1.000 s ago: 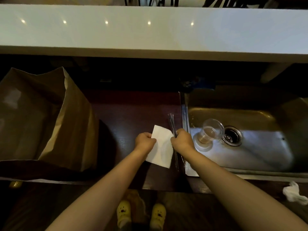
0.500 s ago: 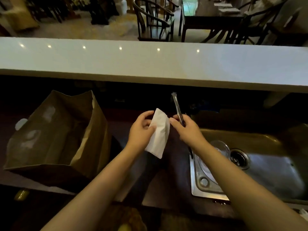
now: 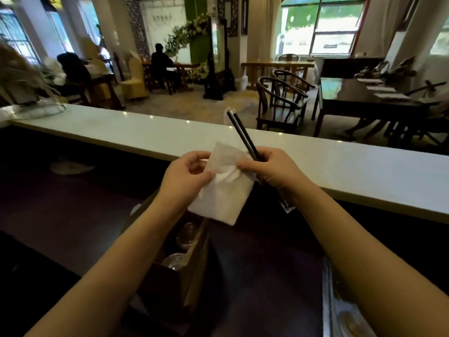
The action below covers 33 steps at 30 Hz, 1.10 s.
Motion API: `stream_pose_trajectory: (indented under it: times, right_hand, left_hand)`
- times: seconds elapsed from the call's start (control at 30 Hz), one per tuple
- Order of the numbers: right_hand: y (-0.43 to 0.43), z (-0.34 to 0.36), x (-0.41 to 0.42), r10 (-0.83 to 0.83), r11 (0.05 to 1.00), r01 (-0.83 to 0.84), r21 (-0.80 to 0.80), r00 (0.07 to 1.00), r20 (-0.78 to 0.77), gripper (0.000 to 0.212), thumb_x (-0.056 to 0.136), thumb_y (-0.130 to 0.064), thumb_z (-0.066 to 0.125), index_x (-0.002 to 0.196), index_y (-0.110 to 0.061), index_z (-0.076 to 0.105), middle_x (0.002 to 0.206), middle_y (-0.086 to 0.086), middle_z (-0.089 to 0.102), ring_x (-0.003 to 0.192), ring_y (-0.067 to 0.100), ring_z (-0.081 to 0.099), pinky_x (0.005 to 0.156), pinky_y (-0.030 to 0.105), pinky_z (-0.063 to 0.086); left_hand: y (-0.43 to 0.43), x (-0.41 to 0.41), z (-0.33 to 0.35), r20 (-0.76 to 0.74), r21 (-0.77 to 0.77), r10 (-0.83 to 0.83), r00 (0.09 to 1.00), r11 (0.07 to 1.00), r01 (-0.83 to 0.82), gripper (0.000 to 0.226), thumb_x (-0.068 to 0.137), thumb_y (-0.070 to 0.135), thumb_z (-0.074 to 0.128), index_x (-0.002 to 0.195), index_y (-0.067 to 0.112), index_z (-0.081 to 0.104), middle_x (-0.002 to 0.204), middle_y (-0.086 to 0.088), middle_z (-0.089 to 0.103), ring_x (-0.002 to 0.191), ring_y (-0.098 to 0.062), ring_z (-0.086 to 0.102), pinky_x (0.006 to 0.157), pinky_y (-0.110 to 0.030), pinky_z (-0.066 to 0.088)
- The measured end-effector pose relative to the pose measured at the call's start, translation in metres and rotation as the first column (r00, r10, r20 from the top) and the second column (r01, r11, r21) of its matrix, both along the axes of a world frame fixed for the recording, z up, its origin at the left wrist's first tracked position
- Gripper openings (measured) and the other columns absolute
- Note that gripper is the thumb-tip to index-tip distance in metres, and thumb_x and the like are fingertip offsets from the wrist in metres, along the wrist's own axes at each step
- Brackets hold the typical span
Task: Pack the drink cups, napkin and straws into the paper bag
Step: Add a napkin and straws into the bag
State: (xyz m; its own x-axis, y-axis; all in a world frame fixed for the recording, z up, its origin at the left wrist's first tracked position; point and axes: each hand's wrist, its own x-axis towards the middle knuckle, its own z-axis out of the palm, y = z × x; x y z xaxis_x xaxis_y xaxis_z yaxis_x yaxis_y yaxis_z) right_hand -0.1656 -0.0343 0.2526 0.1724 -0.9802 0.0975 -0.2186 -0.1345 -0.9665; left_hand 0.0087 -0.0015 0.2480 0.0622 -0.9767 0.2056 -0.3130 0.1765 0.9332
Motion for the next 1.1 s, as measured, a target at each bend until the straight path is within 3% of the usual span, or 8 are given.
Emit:
stream_pose_trajectory:
  times: [0.13,0.2,0.3,0.4,0.5,0.63,0.83,1.1]
  right_hand:
    - [-0.006,0.021,0.049,0.072,0.995,-0.077,-0.057,0.994,-0.084,0.007,0.079,-0.014,0.071,0.078,-0.011,0.065,0.064,-0.002,0.055,0.039,-0.008,0.048,0.041,0.008,0.037]
    - [-0.009,0.028,0.069,0.083,0.995,-0.088,-0.038,0.990,-0.112,0.014,0.079,-0.013,0.070,0.069,-0.014,0.060,0.059,-0.004,0.049,0.031,-0.006,0.044,0.034,0.007,0.032]
    - [-0.011,0.033,0.097,0.091,0.995,-0.085,0.043,0.986,-0.143,0.016,0.079,-0.014,0.071,0.067,-0.014,0.059,0.061,0.001,0.054,0.043,0.003,0.052,0.037,0.012,0.038]
    - [-0.011,0.021,0.122,0.096,0.986,-0.060,0.153,0.965,-0.245,0.014,0.079,-0.015,0.071,0.072,-0.008,0.061,0.066,0.006,0.056,0.051,0.012,0.053,0.043,0.018,0.042]
    - [-0.011,-0.006,0.138,0.110,0.952,-0.020,0.307,0.954,-0.278,0.011,0.079,-0.011,0.068,0.082,-0.002,0.062,0.067,0.010,0.051,0.047,0.014,0.046,0.043,0.022,0.038]
    - [-0.016,-0.037,0.146,0.054,0.899,0.085,0.429,0.952,-0.303,0.009,0.081,-0.006,0.064,0.080,-0.002,0.055,0.055,0.007,0.042,0.038,0.013,0.037,0.039,0.022,0.031]
    - [-0.011,-0.071,0.154,0.085,0.779,0.089,0.621,0.966,-0.244,0.016,0.088,-0.002,0.053,0.072,-0.004,0.049,0.053,0.005,0.037,0.040,0.010,0.032,0.034,0.018,0.028]
    - [-0.013,-0.091,0.151,0.299,0.720,0.071,0.691,0.866,-0.401,0.011,0.085,-0.008,0.059,0.077,-0.006,0.053,0.051,0.002,0.042,0.034,0.006,0.036,0.030,0.015,0.029]
  left_hand:
    - [0.000,0.050,0.006,0.077,-0.001,0.087,0.993,0.996,-0.087,0.030,0.081,0.011,0.063,0.109,0.021,0.060,0.094,0.005,0.066,0.089,-0.006,0.062,0.071,-0.020,0.049]
    - [-0.003,0.079,0.002,0.159,-0.050,0.146,0.976,0.989,-0.140,0.028,0.083,0.013,0.061,0.111,0.019,0.061,0.096,0.003,0.067,0.091,-0.008,0.062,0.079,-0.025,0.052]
    - [-0.009,0.121,-0.013,0.432,-0.046,0.200,0.879,0.979,-0.200,0.040,0.083,0.016,0.062,0.121,0.021,0.055,0.110,-0.002,0.066,0.101,-0.014,0.060,0.089,-0.028,0.046]
    - [-0.011,0.147,-0.036,0.647,0.156,0.054,0.760,0.967,-0.201,0.061,0.080,0.028,0.066,0.135,0.020,0.041,0.127,-0.010,0.057,0.114,-0.025,0.055,0.094,-0.035,0.044]
    - [-0.012,0.154,-0.057,0.606,0.281,-0.035,0.795,0.944,-0.173,0.064,0.081,0.030,0.062,0.139,0.019,0.035,0.119,-0.008,0.062,0.106,-0.024,0.060,0.092,-0.038,0.049]
    - [-0.021,0.153,-0.071,0.679,0.177,0.025,0.734,0.964,-0.196,0.038,0.083,0.024,0.048,0.119,0.019,0.056,0.100,-0.007,0.068,0.092,-0.028,0.062,0.077,-0.037,0.052]
    - [-0.027,0.159,-0.088,0.751,0.071,0.066,0.657,0.981,-0.181,0.028,0.089,0.022,0.041,0.114,0.013,0.050,0.090,-0.007,0.067,0.071,-0.023,0.056,0.056,-0.030,0.039]
    - [-0.025,0.162,-0.095,0.696,0.012,0.089,0.713,0.991,-0.136,0.023,0.092,0.024,0.046,0.110,0.014,0.056,0.090,-0.005,0.070,0.069,-0.013,0.048,0.056,-0.023,0.032]
